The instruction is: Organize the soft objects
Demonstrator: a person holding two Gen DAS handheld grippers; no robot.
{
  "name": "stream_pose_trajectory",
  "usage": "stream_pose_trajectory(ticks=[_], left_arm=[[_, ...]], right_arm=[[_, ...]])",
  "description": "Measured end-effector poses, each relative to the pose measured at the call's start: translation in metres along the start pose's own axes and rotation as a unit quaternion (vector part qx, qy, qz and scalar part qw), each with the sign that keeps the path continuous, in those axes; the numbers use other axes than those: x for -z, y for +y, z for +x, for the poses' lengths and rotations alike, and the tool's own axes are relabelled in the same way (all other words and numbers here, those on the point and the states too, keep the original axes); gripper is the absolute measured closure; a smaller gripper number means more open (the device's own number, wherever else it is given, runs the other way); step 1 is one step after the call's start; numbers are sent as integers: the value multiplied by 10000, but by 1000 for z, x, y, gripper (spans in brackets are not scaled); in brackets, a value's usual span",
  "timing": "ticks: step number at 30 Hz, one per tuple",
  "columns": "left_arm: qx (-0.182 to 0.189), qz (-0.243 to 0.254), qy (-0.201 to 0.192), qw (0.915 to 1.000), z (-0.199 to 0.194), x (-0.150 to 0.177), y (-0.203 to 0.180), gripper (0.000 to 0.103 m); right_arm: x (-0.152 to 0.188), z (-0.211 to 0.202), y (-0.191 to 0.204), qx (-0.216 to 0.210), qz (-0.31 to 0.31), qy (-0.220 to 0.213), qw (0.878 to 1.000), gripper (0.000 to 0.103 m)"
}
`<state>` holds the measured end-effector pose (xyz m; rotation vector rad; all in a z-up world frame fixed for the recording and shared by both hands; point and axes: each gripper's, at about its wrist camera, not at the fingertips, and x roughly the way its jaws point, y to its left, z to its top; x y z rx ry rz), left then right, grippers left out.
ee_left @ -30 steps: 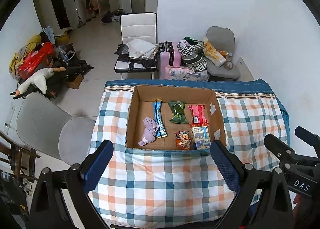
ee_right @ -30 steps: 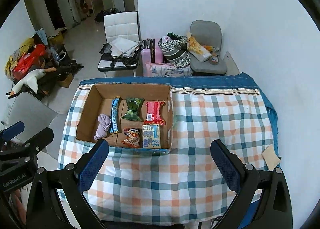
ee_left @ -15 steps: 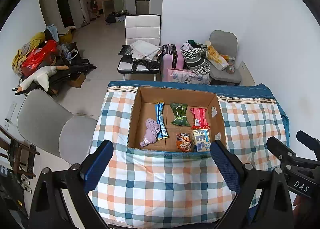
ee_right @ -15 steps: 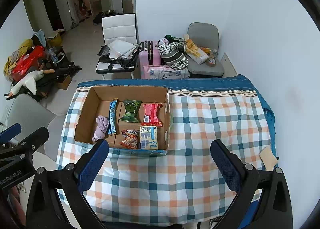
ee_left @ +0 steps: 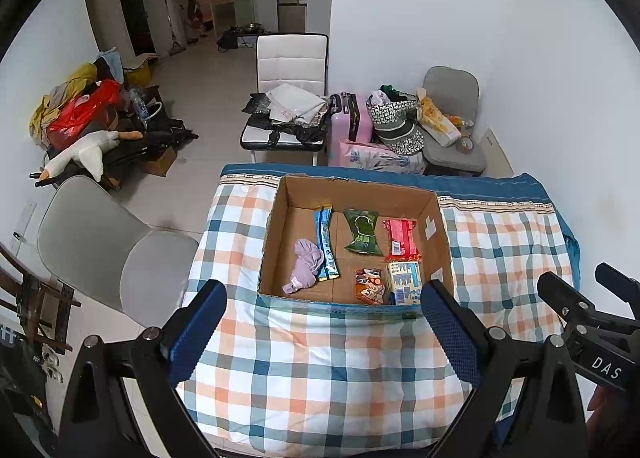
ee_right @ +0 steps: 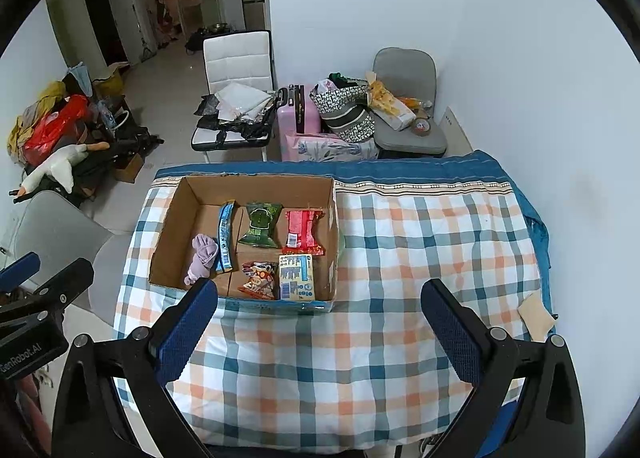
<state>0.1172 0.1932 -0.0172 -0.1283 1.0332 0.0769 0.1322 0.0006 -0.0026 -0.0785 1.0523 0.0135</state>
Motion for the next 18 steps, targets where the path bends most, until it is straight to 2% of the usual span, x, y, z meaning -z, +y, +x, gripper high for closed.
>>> stream_pose_trajectory(ticks=[18], left_arm=[[-74,-45,-200,9998,-15,2,-5,4]], right_arm=[[-9,-12,-2,11,16,-112,9999,0]])
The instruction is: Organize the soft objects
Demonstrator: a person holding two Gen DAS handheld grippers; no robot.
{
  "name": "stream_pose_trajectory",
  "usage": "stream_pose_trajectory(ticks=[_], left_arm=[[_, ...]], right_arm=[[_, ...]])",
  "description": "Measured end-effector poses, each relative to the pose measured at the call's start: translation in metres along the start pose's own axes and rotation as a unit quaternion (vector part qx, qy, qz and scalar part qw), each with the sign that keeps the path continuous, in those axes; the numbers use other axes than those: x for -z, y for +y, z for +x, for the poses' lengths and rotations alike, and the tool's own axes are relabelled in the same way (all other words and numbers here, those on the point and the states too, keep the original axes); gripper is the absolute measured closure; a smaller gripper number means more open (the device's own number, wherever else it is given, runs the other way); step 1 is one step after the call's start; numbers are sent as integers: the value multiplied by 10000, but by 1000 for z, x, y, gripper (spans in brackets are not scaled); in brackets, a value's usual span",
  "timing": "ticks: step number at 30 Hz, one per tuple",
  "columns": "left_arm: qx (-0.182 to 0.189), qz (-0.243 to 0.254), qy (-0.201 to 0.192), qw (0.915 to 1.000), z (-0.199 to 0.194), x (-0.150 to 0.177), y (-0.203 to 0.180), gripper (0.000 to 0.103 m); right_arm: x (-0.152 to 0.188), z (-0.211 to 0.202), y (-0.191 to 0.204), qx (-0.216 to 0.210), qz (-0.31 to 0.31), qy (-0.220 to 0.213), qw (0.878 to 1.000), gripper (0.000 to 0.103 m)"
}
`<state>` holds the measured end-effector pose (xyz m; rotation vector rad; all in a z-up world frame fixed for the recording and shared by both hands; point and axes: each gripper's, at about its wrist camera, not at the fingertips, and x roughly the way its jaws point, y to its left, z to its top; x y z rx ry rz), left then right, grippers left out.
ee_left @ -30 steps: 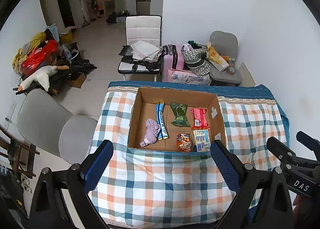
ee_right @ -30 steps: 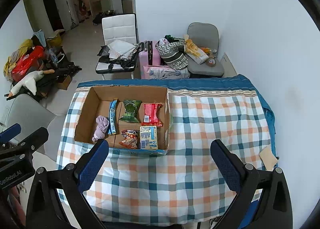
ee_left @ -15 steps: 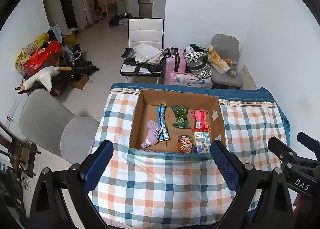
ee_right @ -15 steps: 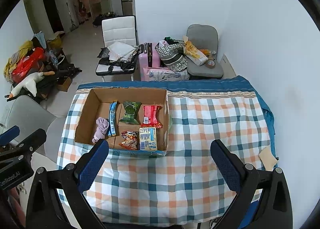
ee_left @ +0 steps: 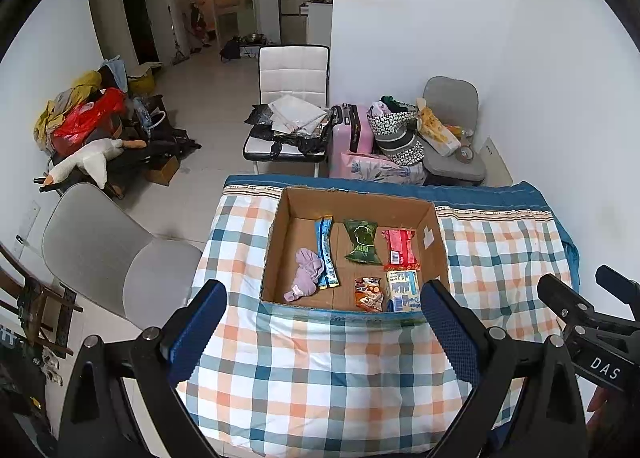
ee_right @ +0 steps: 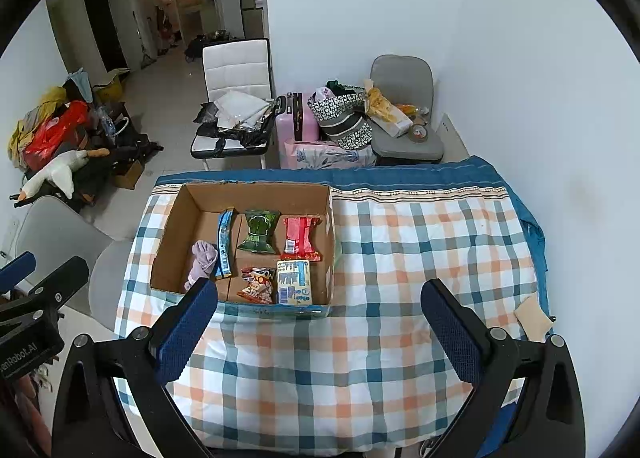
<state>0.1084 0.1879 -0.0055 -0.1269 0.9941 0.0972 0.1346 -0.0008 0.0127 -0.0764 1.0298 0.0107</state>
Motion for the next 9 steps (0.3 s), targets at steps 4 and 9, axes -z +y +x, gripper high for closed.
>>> stream_pose_trajectory(ticks=[4,9], left_arm=[[2,2,-13,10000,0,0,0,4],[15,-7,-24,10000,-2,-1,0,4]], right_arm=[[-2,-3,1,-1,3,-31,10000,0],[-4,-5,3,-5,37,-41,10000,0]])
